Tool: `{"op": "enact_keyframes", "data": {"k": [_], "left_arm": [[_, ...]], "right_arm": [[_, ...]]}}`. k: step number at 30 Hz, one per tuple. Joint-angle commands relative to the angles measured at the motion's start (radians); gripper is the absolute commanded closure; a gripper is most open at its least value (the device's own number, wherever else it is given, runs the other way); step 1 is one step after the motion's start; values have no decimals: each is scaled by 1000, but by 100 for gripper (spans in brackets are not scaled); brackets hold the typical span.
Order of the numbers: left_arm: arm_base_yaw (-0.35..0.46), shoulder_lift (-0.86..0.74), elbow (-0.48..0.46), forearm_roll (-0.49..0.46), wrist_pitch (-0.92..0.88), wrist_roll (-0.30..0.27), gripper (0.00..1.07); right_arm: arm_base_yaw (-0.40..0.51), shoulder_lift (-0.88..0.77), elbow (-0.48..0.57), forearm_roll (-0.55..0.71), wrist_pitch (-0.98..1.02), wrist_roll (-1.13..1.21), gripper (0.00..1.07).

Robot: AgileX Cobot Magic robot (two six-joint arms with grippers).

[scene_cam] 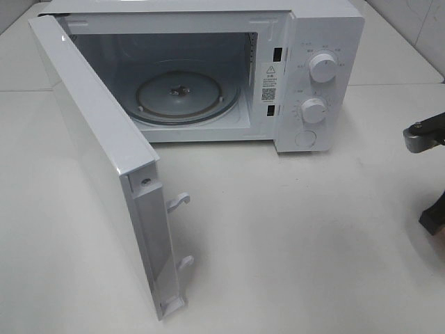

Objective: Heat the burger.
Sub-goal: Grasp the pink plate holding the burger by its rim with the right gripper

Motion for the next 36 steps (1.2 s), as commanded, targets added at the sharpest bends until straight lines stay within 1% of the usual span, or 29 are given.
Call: {"op": "enact_keyframes", "data": {"k": [1,2,3,4,5,7,8,9,18,21,22,23,25,28,34,36], "left_arm": [[1,-14,2,4,2,-4,6],[1,-14,2,4,2,-4,6],[1,-14,2,4,2,-4,6],[1,-14,2,4,2,-4,6],[1,-14,2,4,2,-4,6],[1,-14,2,4,2,-4,6],[1,-14,2,4,2,-4,6],[1,-14,2,4,2,-4,6],[1,-14,2,4,2,-4,6],[1,-14,2,4,2,-4,6],[1,-14,2,4,2,-4,6],[1,-14,2,4,2,-4,6],[1,-14,2,4,2,-4,6],[1,-14,2,4,2,-4,6],[1,-14,2,4,2,-4,6],[1,-14,2,4,2,-4,6]], "right_arm": [[-5,-8,9,41,-39,-14,78],[-5,-8,9,41,-39,-14,78],[-5,-8,9,46,-41,-14,61],[-5,-8,9,46,-41,-14,50],[-5,-8,9,46,-41,-14,50],[-5,-8,11,46,-46,-14,11],[-5,-8,11,46,-46,-14,11],[-5,-8,11,45,-46,-21,6],[-5,-7,15,17,-72,-21,10],[-10,-7,41,-1,-122,-21,11],[-37,-7,66,-3,-168,-21,11],[-37,-7,66,-3,-168,-21,11],[-73,-7,106,-3,-241,-21,13],[-99,-7,130,-4,-298,-21,14],[-120,5,156,7,-360,-21,17],[-123,40,160,16,-382,-21,19]]}}
